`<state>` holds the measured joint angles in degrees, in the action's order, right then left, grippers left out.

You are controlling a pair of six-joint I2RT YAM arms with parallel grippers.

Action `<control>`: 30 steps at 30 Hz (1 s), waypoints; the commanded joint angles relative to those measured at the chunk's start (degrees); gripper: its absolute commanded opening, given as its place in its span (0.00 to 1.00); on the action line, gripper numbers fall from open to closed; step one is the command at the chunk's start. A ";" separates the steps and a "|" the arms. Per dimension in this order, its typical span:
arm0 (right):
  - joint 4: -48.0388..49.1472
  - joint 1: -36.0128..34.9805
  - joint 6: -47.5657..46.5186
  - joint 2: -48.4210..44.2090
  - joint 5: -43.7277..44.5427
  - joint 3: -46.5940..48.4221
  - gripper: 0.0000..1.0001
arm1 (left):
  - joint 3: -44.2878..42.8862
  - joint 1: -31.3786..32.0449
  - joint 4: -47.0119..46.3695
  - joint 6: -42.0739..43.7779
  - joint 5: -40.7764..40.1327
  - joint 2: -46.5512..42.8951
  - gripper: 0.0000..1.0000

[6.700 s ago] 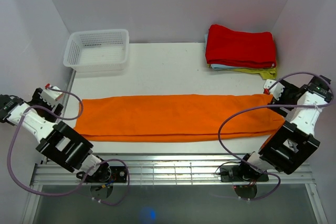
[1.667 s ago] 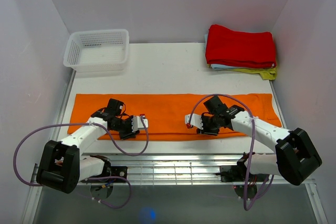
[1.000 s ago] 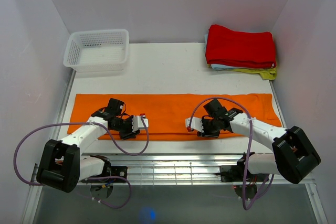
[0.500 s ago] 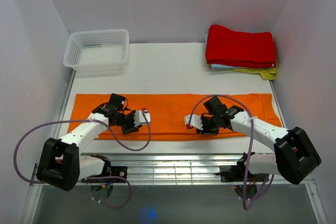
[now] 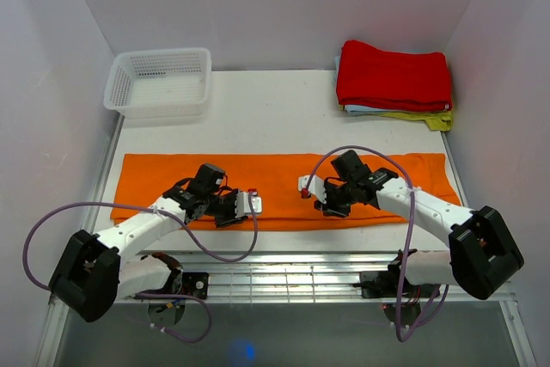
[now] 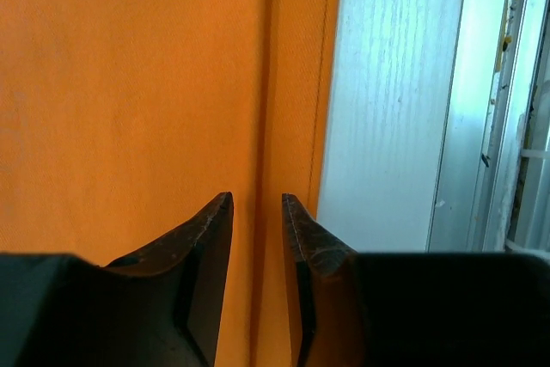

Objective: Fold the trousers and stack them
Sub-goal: Fold the trousers

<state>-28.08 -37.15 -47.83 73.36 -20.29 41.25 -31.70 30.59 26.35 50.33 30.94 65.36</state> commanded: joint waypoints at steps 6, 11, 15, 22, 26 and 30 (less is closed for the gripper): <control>0.39 2.77 11.70 -4.10 -7.73 -0.65 0.10 | 0.94 8.17 -12.63 -8.49 -8.34 2.84 0.38; 0.04 7.17 14.69 -4.28 -11.08 0.23 0.08 | 0.42 10.54 -14.66 -10.07 -9.06 5.47 0.36; -0.31 9.63 15.23 -4.81 -12.22 0.76 0.08 | -0.11 13.96 -15.27 -11.30 -8.61 6.18 0.42; -2.07 14.82 13.30 -4.63 -13.37 1.28 0.08 | -0.82 17.48 -18.08 -13.94 -11.51 9.51 0.35; -3.12 17.10 12.15 -4.37 -14.24 1.98 0.08 | -1.43 17.58 -19.93 -15.26 -14.85 11.80 0.29; -4.97 17.55 11.36 -4.19 -14.77 2.69 0.08 | -1.69 17.66 -20.99 -15.87 -16.43 11.54 0.28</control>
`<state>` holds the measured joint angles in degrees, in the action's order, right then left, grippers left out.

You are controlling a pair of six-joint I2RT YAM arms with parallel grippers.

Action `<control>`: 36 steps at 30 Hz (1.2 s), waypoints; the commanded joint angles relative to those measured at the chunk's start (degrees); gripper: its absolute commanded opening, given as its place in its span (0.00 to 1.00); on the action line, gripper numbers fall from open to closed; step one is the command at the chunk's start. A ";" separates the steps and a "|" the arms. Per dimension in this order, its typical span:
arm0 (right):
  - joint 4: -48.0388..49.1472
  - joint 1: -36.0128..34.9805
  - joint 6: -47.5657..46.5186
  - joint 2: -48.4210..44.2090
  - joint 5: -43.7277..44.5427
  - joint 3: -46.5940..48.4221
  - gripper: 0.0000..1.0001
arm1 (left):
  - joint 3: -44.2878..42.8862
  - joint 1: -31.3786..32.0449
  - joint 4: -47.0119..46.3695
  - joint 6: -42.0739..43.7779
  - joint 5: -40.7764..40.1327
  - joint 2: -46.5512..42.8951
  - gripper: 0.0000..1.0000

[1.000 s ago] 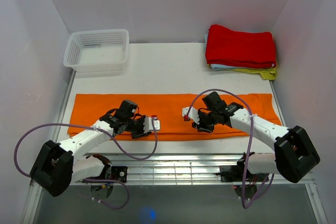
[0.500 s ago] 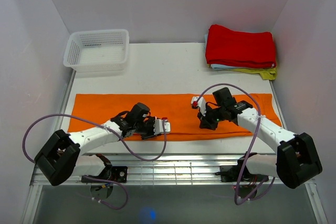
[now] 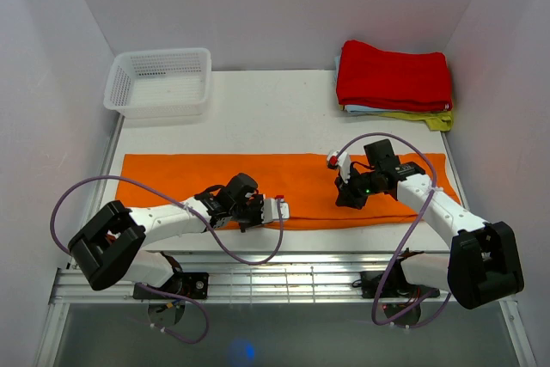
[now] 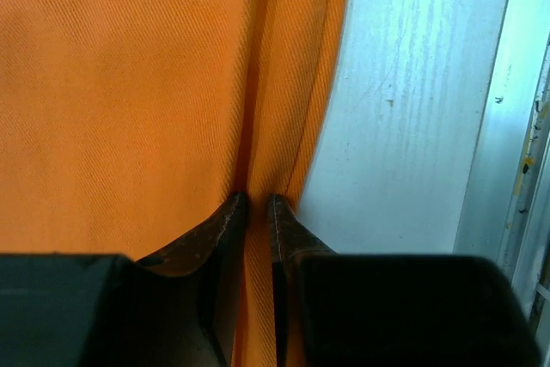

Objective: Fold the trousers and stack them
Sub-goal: Fold the trousers

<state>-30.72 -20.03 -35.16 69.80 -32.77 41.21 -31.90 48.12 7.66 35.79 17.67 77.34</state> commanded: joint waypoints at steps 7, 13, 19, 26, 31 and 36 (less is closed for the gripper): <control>-3.55 0.43 -2.37 -0.11 -2.56 3.35 0.08 | -0.71 0.13 0.86 0.42 2.70 -7.37 0.32; -4.00 0.52 -2.99 1.04 -2.73 4.31 0.08 | -1.94 0.57 3.50 0.07 2.81 -8.88 0.48; -3.73 0.52 -2.29 2.36 -2.91 5.46 0.08 | -3.07 0.57 0.69 -0.19 0.70 -4.84 0.46; -4.44 1.48 -2.46 2.18 -2.47 5.99 0.08 | -2.73 0.66 -3.53 0.16 -0.88 0.35 0.42; -5.14 1.66 -3.16 1.74 -2.47 5.64 0.08 | -2.38 0.66 -4.58 -0.46 -2.90 0.88 0.27; -5.31 1.66 -3.43 1.83 -2.56 5.98 0.08 | -2.73 0.66 -3.62 -0.72 -2.47 -0.52 0.10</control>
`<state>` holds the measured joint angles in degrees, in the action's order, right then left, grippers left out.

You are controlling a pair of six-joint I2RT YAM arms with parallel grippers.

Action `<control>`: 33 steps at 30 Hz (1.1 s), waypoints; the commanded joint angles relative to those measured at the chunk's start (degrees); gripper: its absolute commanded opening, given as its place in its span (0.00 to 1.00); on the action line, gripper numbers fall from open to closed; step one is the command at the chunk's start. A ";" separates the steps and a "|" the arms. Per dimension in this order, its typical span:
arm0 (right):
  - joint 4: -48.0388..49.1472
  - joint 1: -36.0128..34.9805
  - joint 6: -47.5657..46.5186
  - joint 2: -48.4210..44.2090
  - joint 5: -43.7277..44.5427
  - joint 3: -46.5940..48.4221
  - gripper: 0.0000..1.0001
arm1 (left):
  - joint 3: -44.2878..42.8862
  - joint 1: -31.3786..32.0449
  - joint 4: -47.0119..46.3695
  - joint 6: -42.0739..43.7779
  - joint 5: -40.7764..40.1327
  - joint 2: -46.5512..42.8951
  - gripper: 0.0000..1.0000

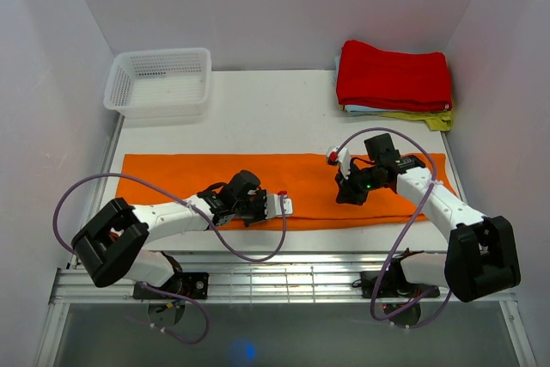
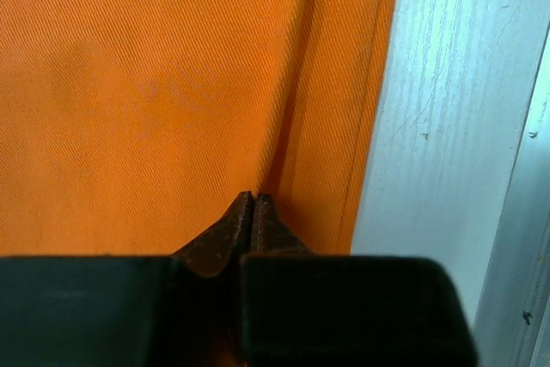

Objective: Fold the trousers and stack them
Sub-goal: Fold the trousers

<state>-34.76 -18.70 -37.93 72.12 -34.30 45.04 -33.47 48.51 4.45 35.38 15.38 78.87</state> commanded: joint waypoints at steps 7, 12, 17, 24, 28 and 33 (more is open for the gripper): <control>-2.06 0.51 -1.26 -0.66 -0.41 3.04 0.08 | -5.02 0.27 7.84 0.13 4.48 -8.55 0.00; -3.38 0.86 -2.67 -1.19 0.46 3.92 0.08 | -4.94 0.27 17.25 3.11 11.50 -14.09 0.00; -3.38 1.47 -3.11 -1.10 0.64 3.92 0.08 | -1.60 0.36 19.55 4.70 17.22 -11.47 0.00; -4.61 1.47 -3.99 1.70 -0.50 4.45 0.08 | -4.20 0.36 19.35 6.35 22.50 -0.66 0.00; -6.10 0.86 -3.99 5.83 -0.59 6.28 0.09 | -11.86 0.36 30.24 8.83 23.82 8.12 0.08; -6.02 -0.72 -1.28 12.33 1.96 7.52 0.09 | -16.80 0.01 36.68 7.78 20.57 11.84 0.38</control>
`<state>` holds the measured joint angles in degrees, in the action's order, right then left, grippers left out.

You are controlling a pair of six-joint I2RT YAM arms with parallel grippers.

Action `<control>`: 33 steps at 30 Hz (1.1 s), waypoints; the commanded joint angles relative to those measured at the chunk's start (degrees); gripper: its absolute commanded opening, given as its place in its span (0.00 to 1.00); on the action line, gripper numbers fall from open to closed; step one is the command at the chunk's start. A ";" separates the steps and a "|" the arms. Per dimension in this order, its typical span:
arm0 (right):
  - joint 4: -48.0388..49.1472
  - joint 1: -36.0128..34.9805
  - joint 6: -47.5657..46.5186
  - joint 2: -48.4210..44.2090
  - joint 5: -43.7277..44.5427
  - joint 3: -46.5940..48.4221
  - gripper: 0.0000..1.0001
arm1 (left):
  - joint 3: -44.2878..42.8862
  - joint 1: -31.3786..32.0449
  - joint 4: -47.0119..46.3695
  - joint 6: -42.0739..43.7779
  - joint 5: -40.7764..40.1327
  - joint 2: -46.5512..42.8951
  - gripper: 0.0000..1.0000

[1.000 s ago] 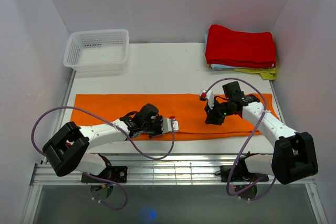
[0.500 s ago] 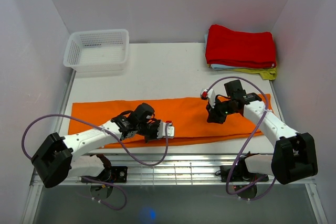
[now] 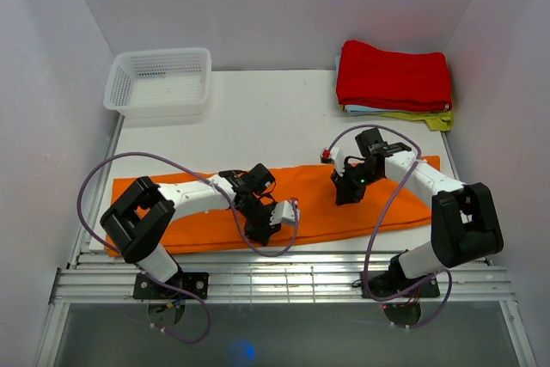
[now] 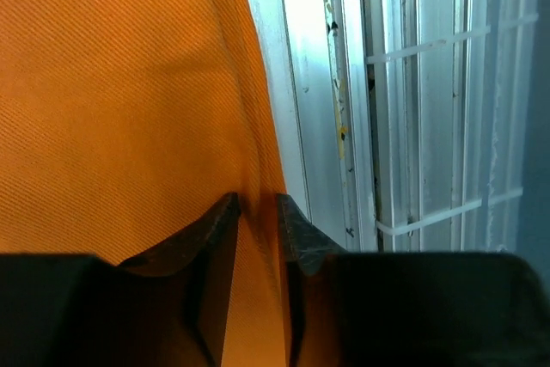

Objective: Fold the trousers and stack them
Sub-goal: Fold the trousers

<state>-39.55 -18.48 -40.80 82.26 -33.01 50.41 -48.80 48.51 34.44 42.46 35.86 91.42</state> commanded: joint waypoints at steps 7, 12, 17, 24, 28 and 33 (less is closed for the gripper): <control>3.16 -1.03 8.00 4.48 4.10 2.58 0.11 | 1.41 -10.78 8.01 -12.73 -4.90 -22.49 0.59; 3.86 -1.03 10.12 8.35 6.64 2.85 0.12 | 6.33 -28.87 13.73 -8.28 -7.63 -23.92 0.58; 5.01 -1.03 12.49 10.11 10.68 3.46 0.12 | 10.82 -38.22 9.43 -8.27 -12.38 -14.53 0.53; 7.03 -0.16 15.74 13.80 15.52 4.25 0.13 | 3.37 -43.06 -0.06 -9.50 -18.34 3.48 0.49; 8.26 1.07 16.97 16.53 17.98 6.45 0.14 | -17.13 -44.90 -0.08 -10.46 -19.51 18.77 0.48; 8.26 3.10 16.10 18.81 19.74 10.83 0.16 | -34.59 -45.87 4.32 -10.64 -17.67 28.90 0.48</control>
<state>-34.94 -17.08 -23.68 98.70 -20.40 58.78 -78.48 3.77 56.62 27.33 28.53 114.54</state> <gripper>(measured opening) 0.153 0.469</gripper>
